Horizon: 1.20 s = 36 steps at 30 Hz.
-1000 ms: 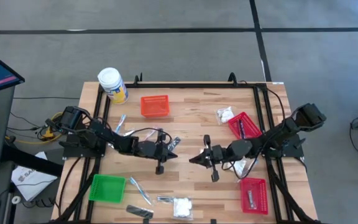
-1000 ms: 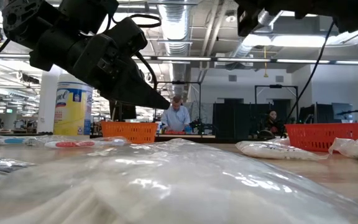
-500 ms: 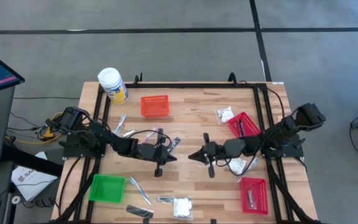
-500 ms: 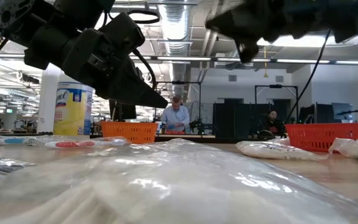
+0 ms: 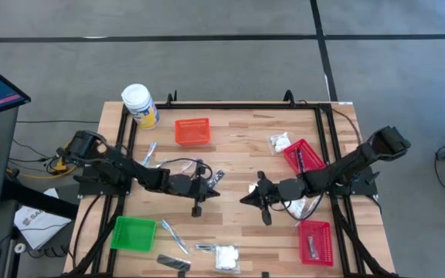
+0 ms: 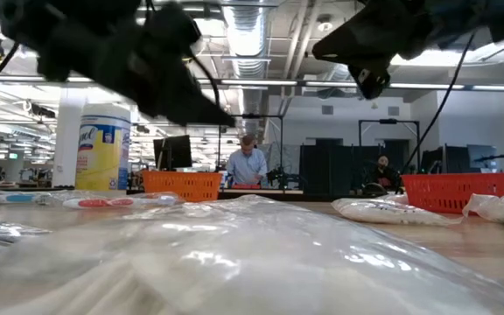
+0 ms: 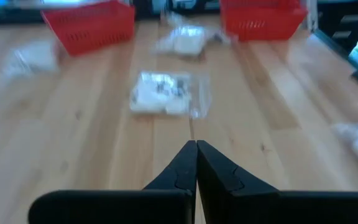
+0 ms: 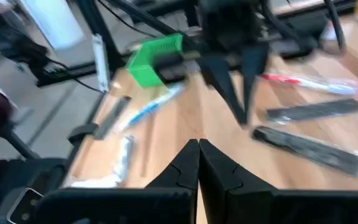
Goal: Pick & Place Travel size toiletries
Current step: Put the white cotton pack into the orange basket
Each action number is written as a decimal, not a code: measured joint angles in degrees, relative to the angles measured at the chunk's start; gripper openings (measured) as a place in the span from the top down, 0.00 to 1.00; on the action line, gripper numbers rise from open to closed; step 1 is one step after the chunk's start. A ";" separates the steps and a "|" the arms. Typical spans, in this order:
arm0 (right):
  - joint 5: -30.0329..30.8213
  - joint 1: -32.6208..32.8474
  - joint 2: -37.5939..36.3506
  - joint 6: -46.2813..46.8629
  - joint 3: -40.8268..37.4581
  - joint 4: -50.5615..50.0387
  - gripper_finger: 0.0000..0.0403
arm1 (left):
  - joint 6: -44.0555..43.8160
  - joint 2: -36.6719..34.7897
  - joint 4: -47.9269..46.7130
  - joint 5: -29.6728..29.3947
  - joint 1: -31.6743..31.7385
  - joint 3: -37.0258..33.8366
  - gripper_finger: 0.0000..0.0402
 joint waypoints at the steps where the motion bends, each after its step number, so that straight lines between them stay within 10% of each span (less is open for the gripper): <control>1: 0.06 -0.84 -1.31 0.09 1.62 -4.59 1.00 | 0.43 -1.57 -0.60 -0.50 -0.07 0.01 0.99; 13: 6.91 5.51 -3.16 15.76 13.74 -46.11 1.00 | 0.22 -4.01 -3.39 -2.74 -1.45 -2.86 0.99; 24: 4.03 14.83 3.89 36.24 13.71 -49.46 1.00 | 0.85 0.29 -2.03 -2.29 -2.80 1.45 0.99; 36: 2.69 13.88 15.03 30.40 16.88 -48.34 1.00 | 0.91 4.03 -1.46 -2.34 -2.76 2.69 0.99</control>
